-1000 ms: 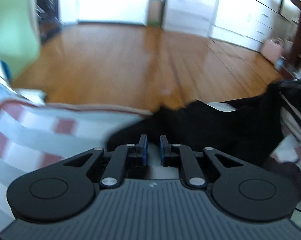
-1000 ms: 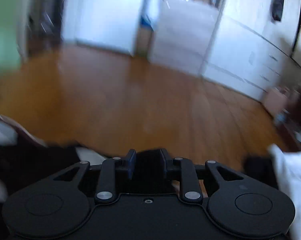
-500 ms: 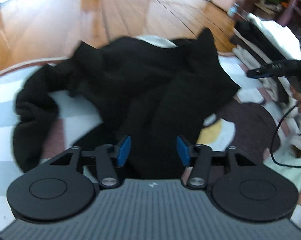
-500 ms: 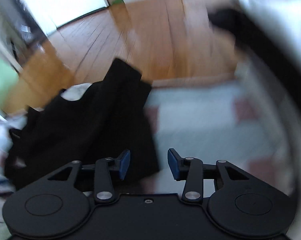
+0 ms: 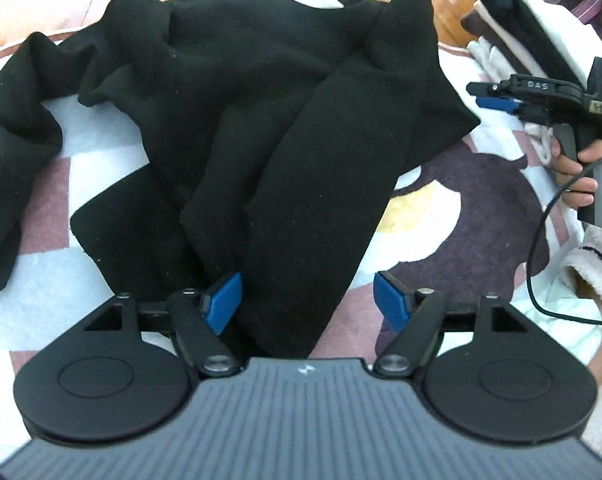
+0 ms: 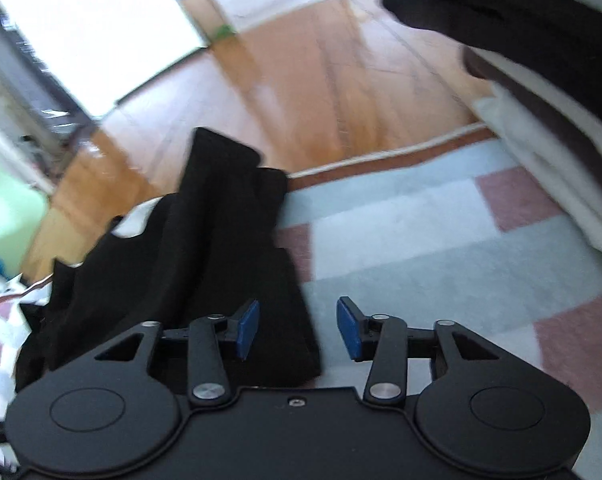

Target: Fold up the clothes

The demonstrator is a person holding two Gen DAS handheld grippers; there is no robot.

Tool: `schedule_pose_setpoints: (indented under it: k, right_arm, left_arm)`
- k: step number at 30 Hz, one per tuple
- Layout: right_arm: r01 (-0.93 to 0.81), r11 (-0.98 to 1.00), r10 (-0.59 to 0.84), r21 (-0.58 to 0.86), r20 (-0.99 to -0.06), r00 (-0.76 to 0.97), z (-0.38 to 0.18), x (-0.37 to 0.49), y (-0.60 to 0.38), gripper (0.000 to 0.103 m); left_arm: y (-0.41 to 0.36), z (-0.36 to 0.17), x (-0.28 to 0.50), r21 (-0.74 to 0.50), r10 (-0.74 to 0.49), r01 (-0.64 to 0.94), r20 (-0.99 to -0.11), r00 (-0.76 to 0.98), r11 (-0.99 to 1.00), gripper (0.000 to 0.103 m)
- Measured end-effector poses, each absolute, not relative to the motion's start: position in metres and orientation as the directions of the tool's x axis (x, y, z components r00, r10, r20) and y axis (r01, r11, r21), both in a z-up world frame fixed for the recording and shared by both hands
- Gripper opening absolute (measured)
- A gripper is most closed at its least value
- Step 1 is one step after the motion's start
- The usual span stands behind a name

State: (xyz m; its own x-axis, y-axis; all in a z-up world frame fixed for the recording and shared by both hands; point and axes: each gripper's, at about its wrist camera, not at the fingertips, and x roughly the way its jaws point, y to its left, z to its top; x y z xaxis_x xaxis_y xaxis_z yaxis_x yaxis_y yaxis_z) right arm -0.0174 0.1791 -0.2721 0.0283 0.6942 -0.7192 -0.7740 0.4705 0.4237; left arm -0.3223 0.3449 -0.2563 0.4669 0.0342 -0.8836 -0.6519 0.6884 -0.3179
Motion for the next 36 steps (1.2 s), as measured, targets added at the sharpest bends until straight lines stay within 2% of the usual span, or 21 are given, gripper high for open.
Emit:
schedule_pose_setpoints:
  k: [3, 7, 10, 12, 13, 14, 15, 17, 20, 22, 24, 27, 30, 32, 34, 36]
  right_arm:
    - [-0.806, 0.468, 0.653, 0.362, -0.757, 0.039, -0.277, -0.010, 0.190, 0.059]
    - [-0.848, 0.453, 0.613, 0.276, -0.787, 0.071, -0.285, -0.015, 0.202, 0.060]
    - [-0.884, 0.403, 0.595, 0.238, -0.802, 0.056, -0.285, -0.024, 0.207, 0.062]
    - [-0.891, 0.378, 0.568, 0.251, -0.823, 0.009, -0.282, -0.030, 0.210, 0.065]
    - [-0.892, 0.355, 0.567, 0.281, -0.823, -0.033, -0.281, -0.033, 0.209, 0.065]
    - [-0.893, 0.336, 0.568, 0.301, -0.820, -0.063, -0.279, -0.036, 0.209, 0.064]
    - [-0.898, 0.321, 0.575, 0.302, -0.815, -0.068, -0.279, -0.040, 0.208, 0.060]
    - [-0.920, 0.298, 0.594, 0.254, -0.804, -0.029, -0.274, -0.046, 0.206, 0.015]
    - [-0.935, 0.280, 0.671, 0.218, -0.741, 0.028, -0.255, -0.046, 0.201, 0.015]
    - [-0.921, 0.269, 0.743, 0.281, -0.670, 0.013, -0.239, -0.040, 0.195, 0.015]
    - [-0.922, 0.277, 0.770, 0.272, -0.637, 0.044, -0.231, -0.038, 0.193, 0.015]
    - [-0.912, 0.334, 0.718, 0.239, -0.692, 0.082, -0.244, -0.036, 0.203, 0.015]
    - [-0.903, 0.371, 0.683, 0.217, -0.723, 0.107, -0.255, -0.033, 0.208, 0.015]
    - [-0.900, 0.377, 0.687, 0.220, -0.718, 0.112, -0.254, -0.032, 0.207, 0.015]
    - [-0.904, 0.365, 0.710, 0.224, -0.694, 0.115, -0.249, -0.034, 0.205, 0.015]
    - [-0.906, 0.356, 0.723, 0.227, -0.682, 0.114, -0.248, -0.035, 0.206, 0.015]
  left_arm:
    - [0.343, -0.261, -0.317, -0.299, 0.030, -0.658, -0.898, 0.439, 0.691, 0.081]
    - [0.342, -0.268, -0.311, -0.251, 0.052, -0.671, -0.916, 0.397, 0.697, 0.095]
    - [0.344, -0.267, -0.310, -0.196, 0.114, -0.690, -0.920, 0.376, 0.696, 0.093]
    - [0.345, -0.264, -0.313, -0.151, 0.186, -0.707, -0.908, 0.375, 0.691, 0.061]
    - [0.347, -0.262, -0.315, -0.137, 0.205, -0.710, -0.904, 0.374, 0.691, 0.036]
    - [0.348, -0.260, -0.316, -0.129, 0.214, -0.711, -0.903, 0.371, 0.691, 0.026]
    - [0.350, -0.258, -0.318, -0.136, 0.218, -0.714, -0.899, 0.381, 0.687, 0.024]
    - [0.357, -0.250, -0.322, -0.150, 0.230, -0.726, -0.889, 0.396, 0.671, 0.019]
    - [0.381, -0.232, -0.340, -0.251, 0.265, -0.791, -0.849, 0.457, 0.559, 0.016]
    - [0.399, -0.221, -0.358, -0.313, 0.323, -0.833, -0.814, 0.483, 0.456, 0.016]
    - [0.405, -0.216, -0.358, -0.254, 0.378, -0.856, -0.814, 0.440, 0.450, 0.015]
    - [0.402, -0.220, -0.341, -0.152, 0.393, -0.838, -0.830, 0.396, 0.524, 0.018]
    - [0.396, -0.230, -0.333, -0.151, 0.360, -0.824, -0.846, 0.394, 0.546, 0.026]
    - [0.389, -0.234, -0.333, -0.229, 0.296, -0.813, -0.851, 0.434, 0.535, 0.047]
    - [0.379, -0.233, -0.336, -0.302, 0.243, -0.786, -0.838, 0.489, 0.539, 0.053]
    - [0.368, -0.235, -0.336, -0.338, 0.192, -0.759, -0.836, 0.513, 0.556, 0.068]
